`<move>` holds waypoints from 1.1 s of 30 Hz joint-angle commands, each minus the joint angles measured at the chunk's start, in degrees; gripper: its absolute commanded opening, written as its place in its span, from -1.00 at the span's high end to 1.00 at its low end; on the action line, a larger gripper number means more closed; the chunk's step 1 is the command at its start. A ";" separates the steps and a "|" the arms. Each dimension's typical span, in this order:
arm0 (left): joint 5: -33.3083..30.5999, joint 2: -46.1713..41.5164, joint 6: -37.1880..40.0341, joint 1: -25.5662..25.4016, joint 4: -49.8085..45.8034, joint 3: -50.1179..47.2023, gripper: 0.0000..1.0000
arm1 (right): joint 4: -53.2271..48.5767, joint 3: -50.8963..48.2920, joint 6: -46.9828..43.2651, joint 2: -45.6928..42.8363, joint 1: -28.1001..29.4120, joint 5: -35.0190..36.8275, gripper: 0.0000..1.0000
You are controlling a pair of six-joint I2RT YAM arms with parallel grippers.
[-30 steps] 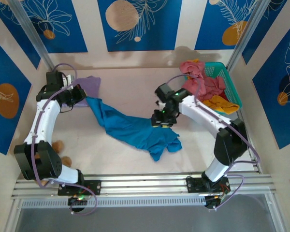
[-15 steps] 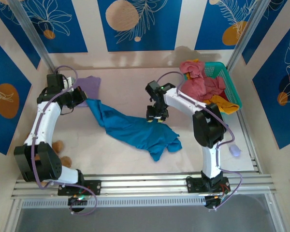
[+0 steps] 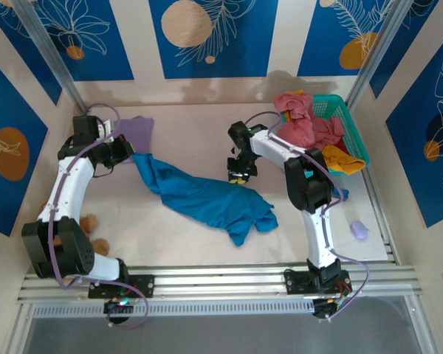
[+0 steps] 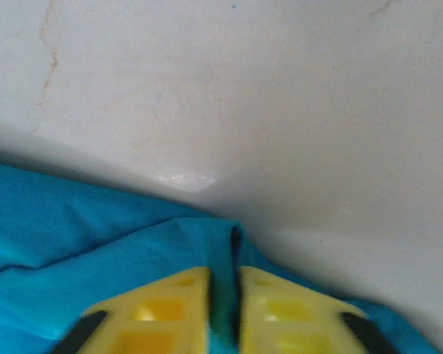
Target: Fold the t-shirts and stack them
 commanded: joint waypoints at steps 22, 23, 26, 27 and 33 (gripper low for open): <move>-3.67 -1.67 -0.98 7.83 -8.70 40.15 1.00 | -0.61 12.30 -1.68 -45.81 -14.23 4.31 1.00; -3.78 -1.44 -1.48 7.92 -8.74 41.02 1.00 | -1.37 12.01 -1.60 -46.45 -15.50 3.89 1.00; -1.73 -0.89 -2.74 7.85 -8.32 41.10 1.00 | -4.03 9.69 -1.73 -46.79 -19.10 -3.25 1.00; -0.68 -0.50 -2.88 7.85 -8.85 40.74 1.00 | -5.02 8.65 -1.83 -46.52 -19.48 -6.78 1.00; 1.09 -3.93 -0.42 7.82 -9.05 28.65 1.00 | -4.99 -4.98 -1.15 -48.25 -15.41 -4.65 1.00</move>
